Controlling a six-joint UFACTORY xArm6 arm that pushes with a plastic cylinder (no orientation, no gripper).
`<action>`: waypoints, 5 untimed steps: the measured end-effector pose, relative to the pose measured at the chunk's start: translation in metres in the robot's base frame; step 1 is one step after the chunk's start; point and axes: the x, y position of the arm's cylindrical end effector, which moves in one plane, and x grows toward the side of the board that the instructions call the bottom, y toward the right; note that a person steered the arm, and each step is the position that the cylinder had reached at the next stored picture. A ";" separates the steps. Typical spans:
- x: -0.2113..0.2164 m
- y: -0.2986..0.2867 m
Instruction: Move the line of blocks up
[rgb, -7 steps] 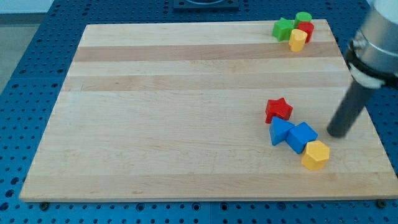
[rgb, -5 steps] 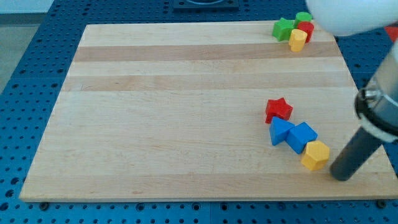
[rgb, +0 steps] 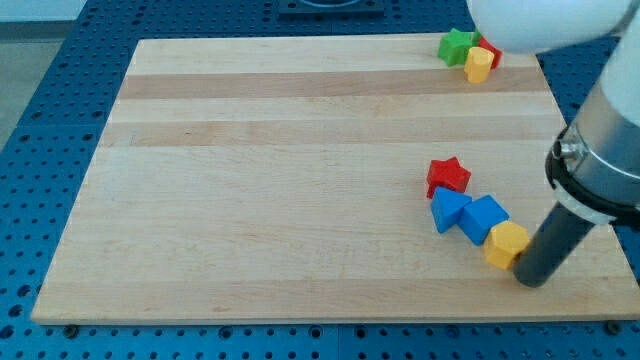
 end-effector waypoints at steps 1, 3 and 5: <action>-0.006 -0.018; -0.034 -0.026; -0.067 -0.030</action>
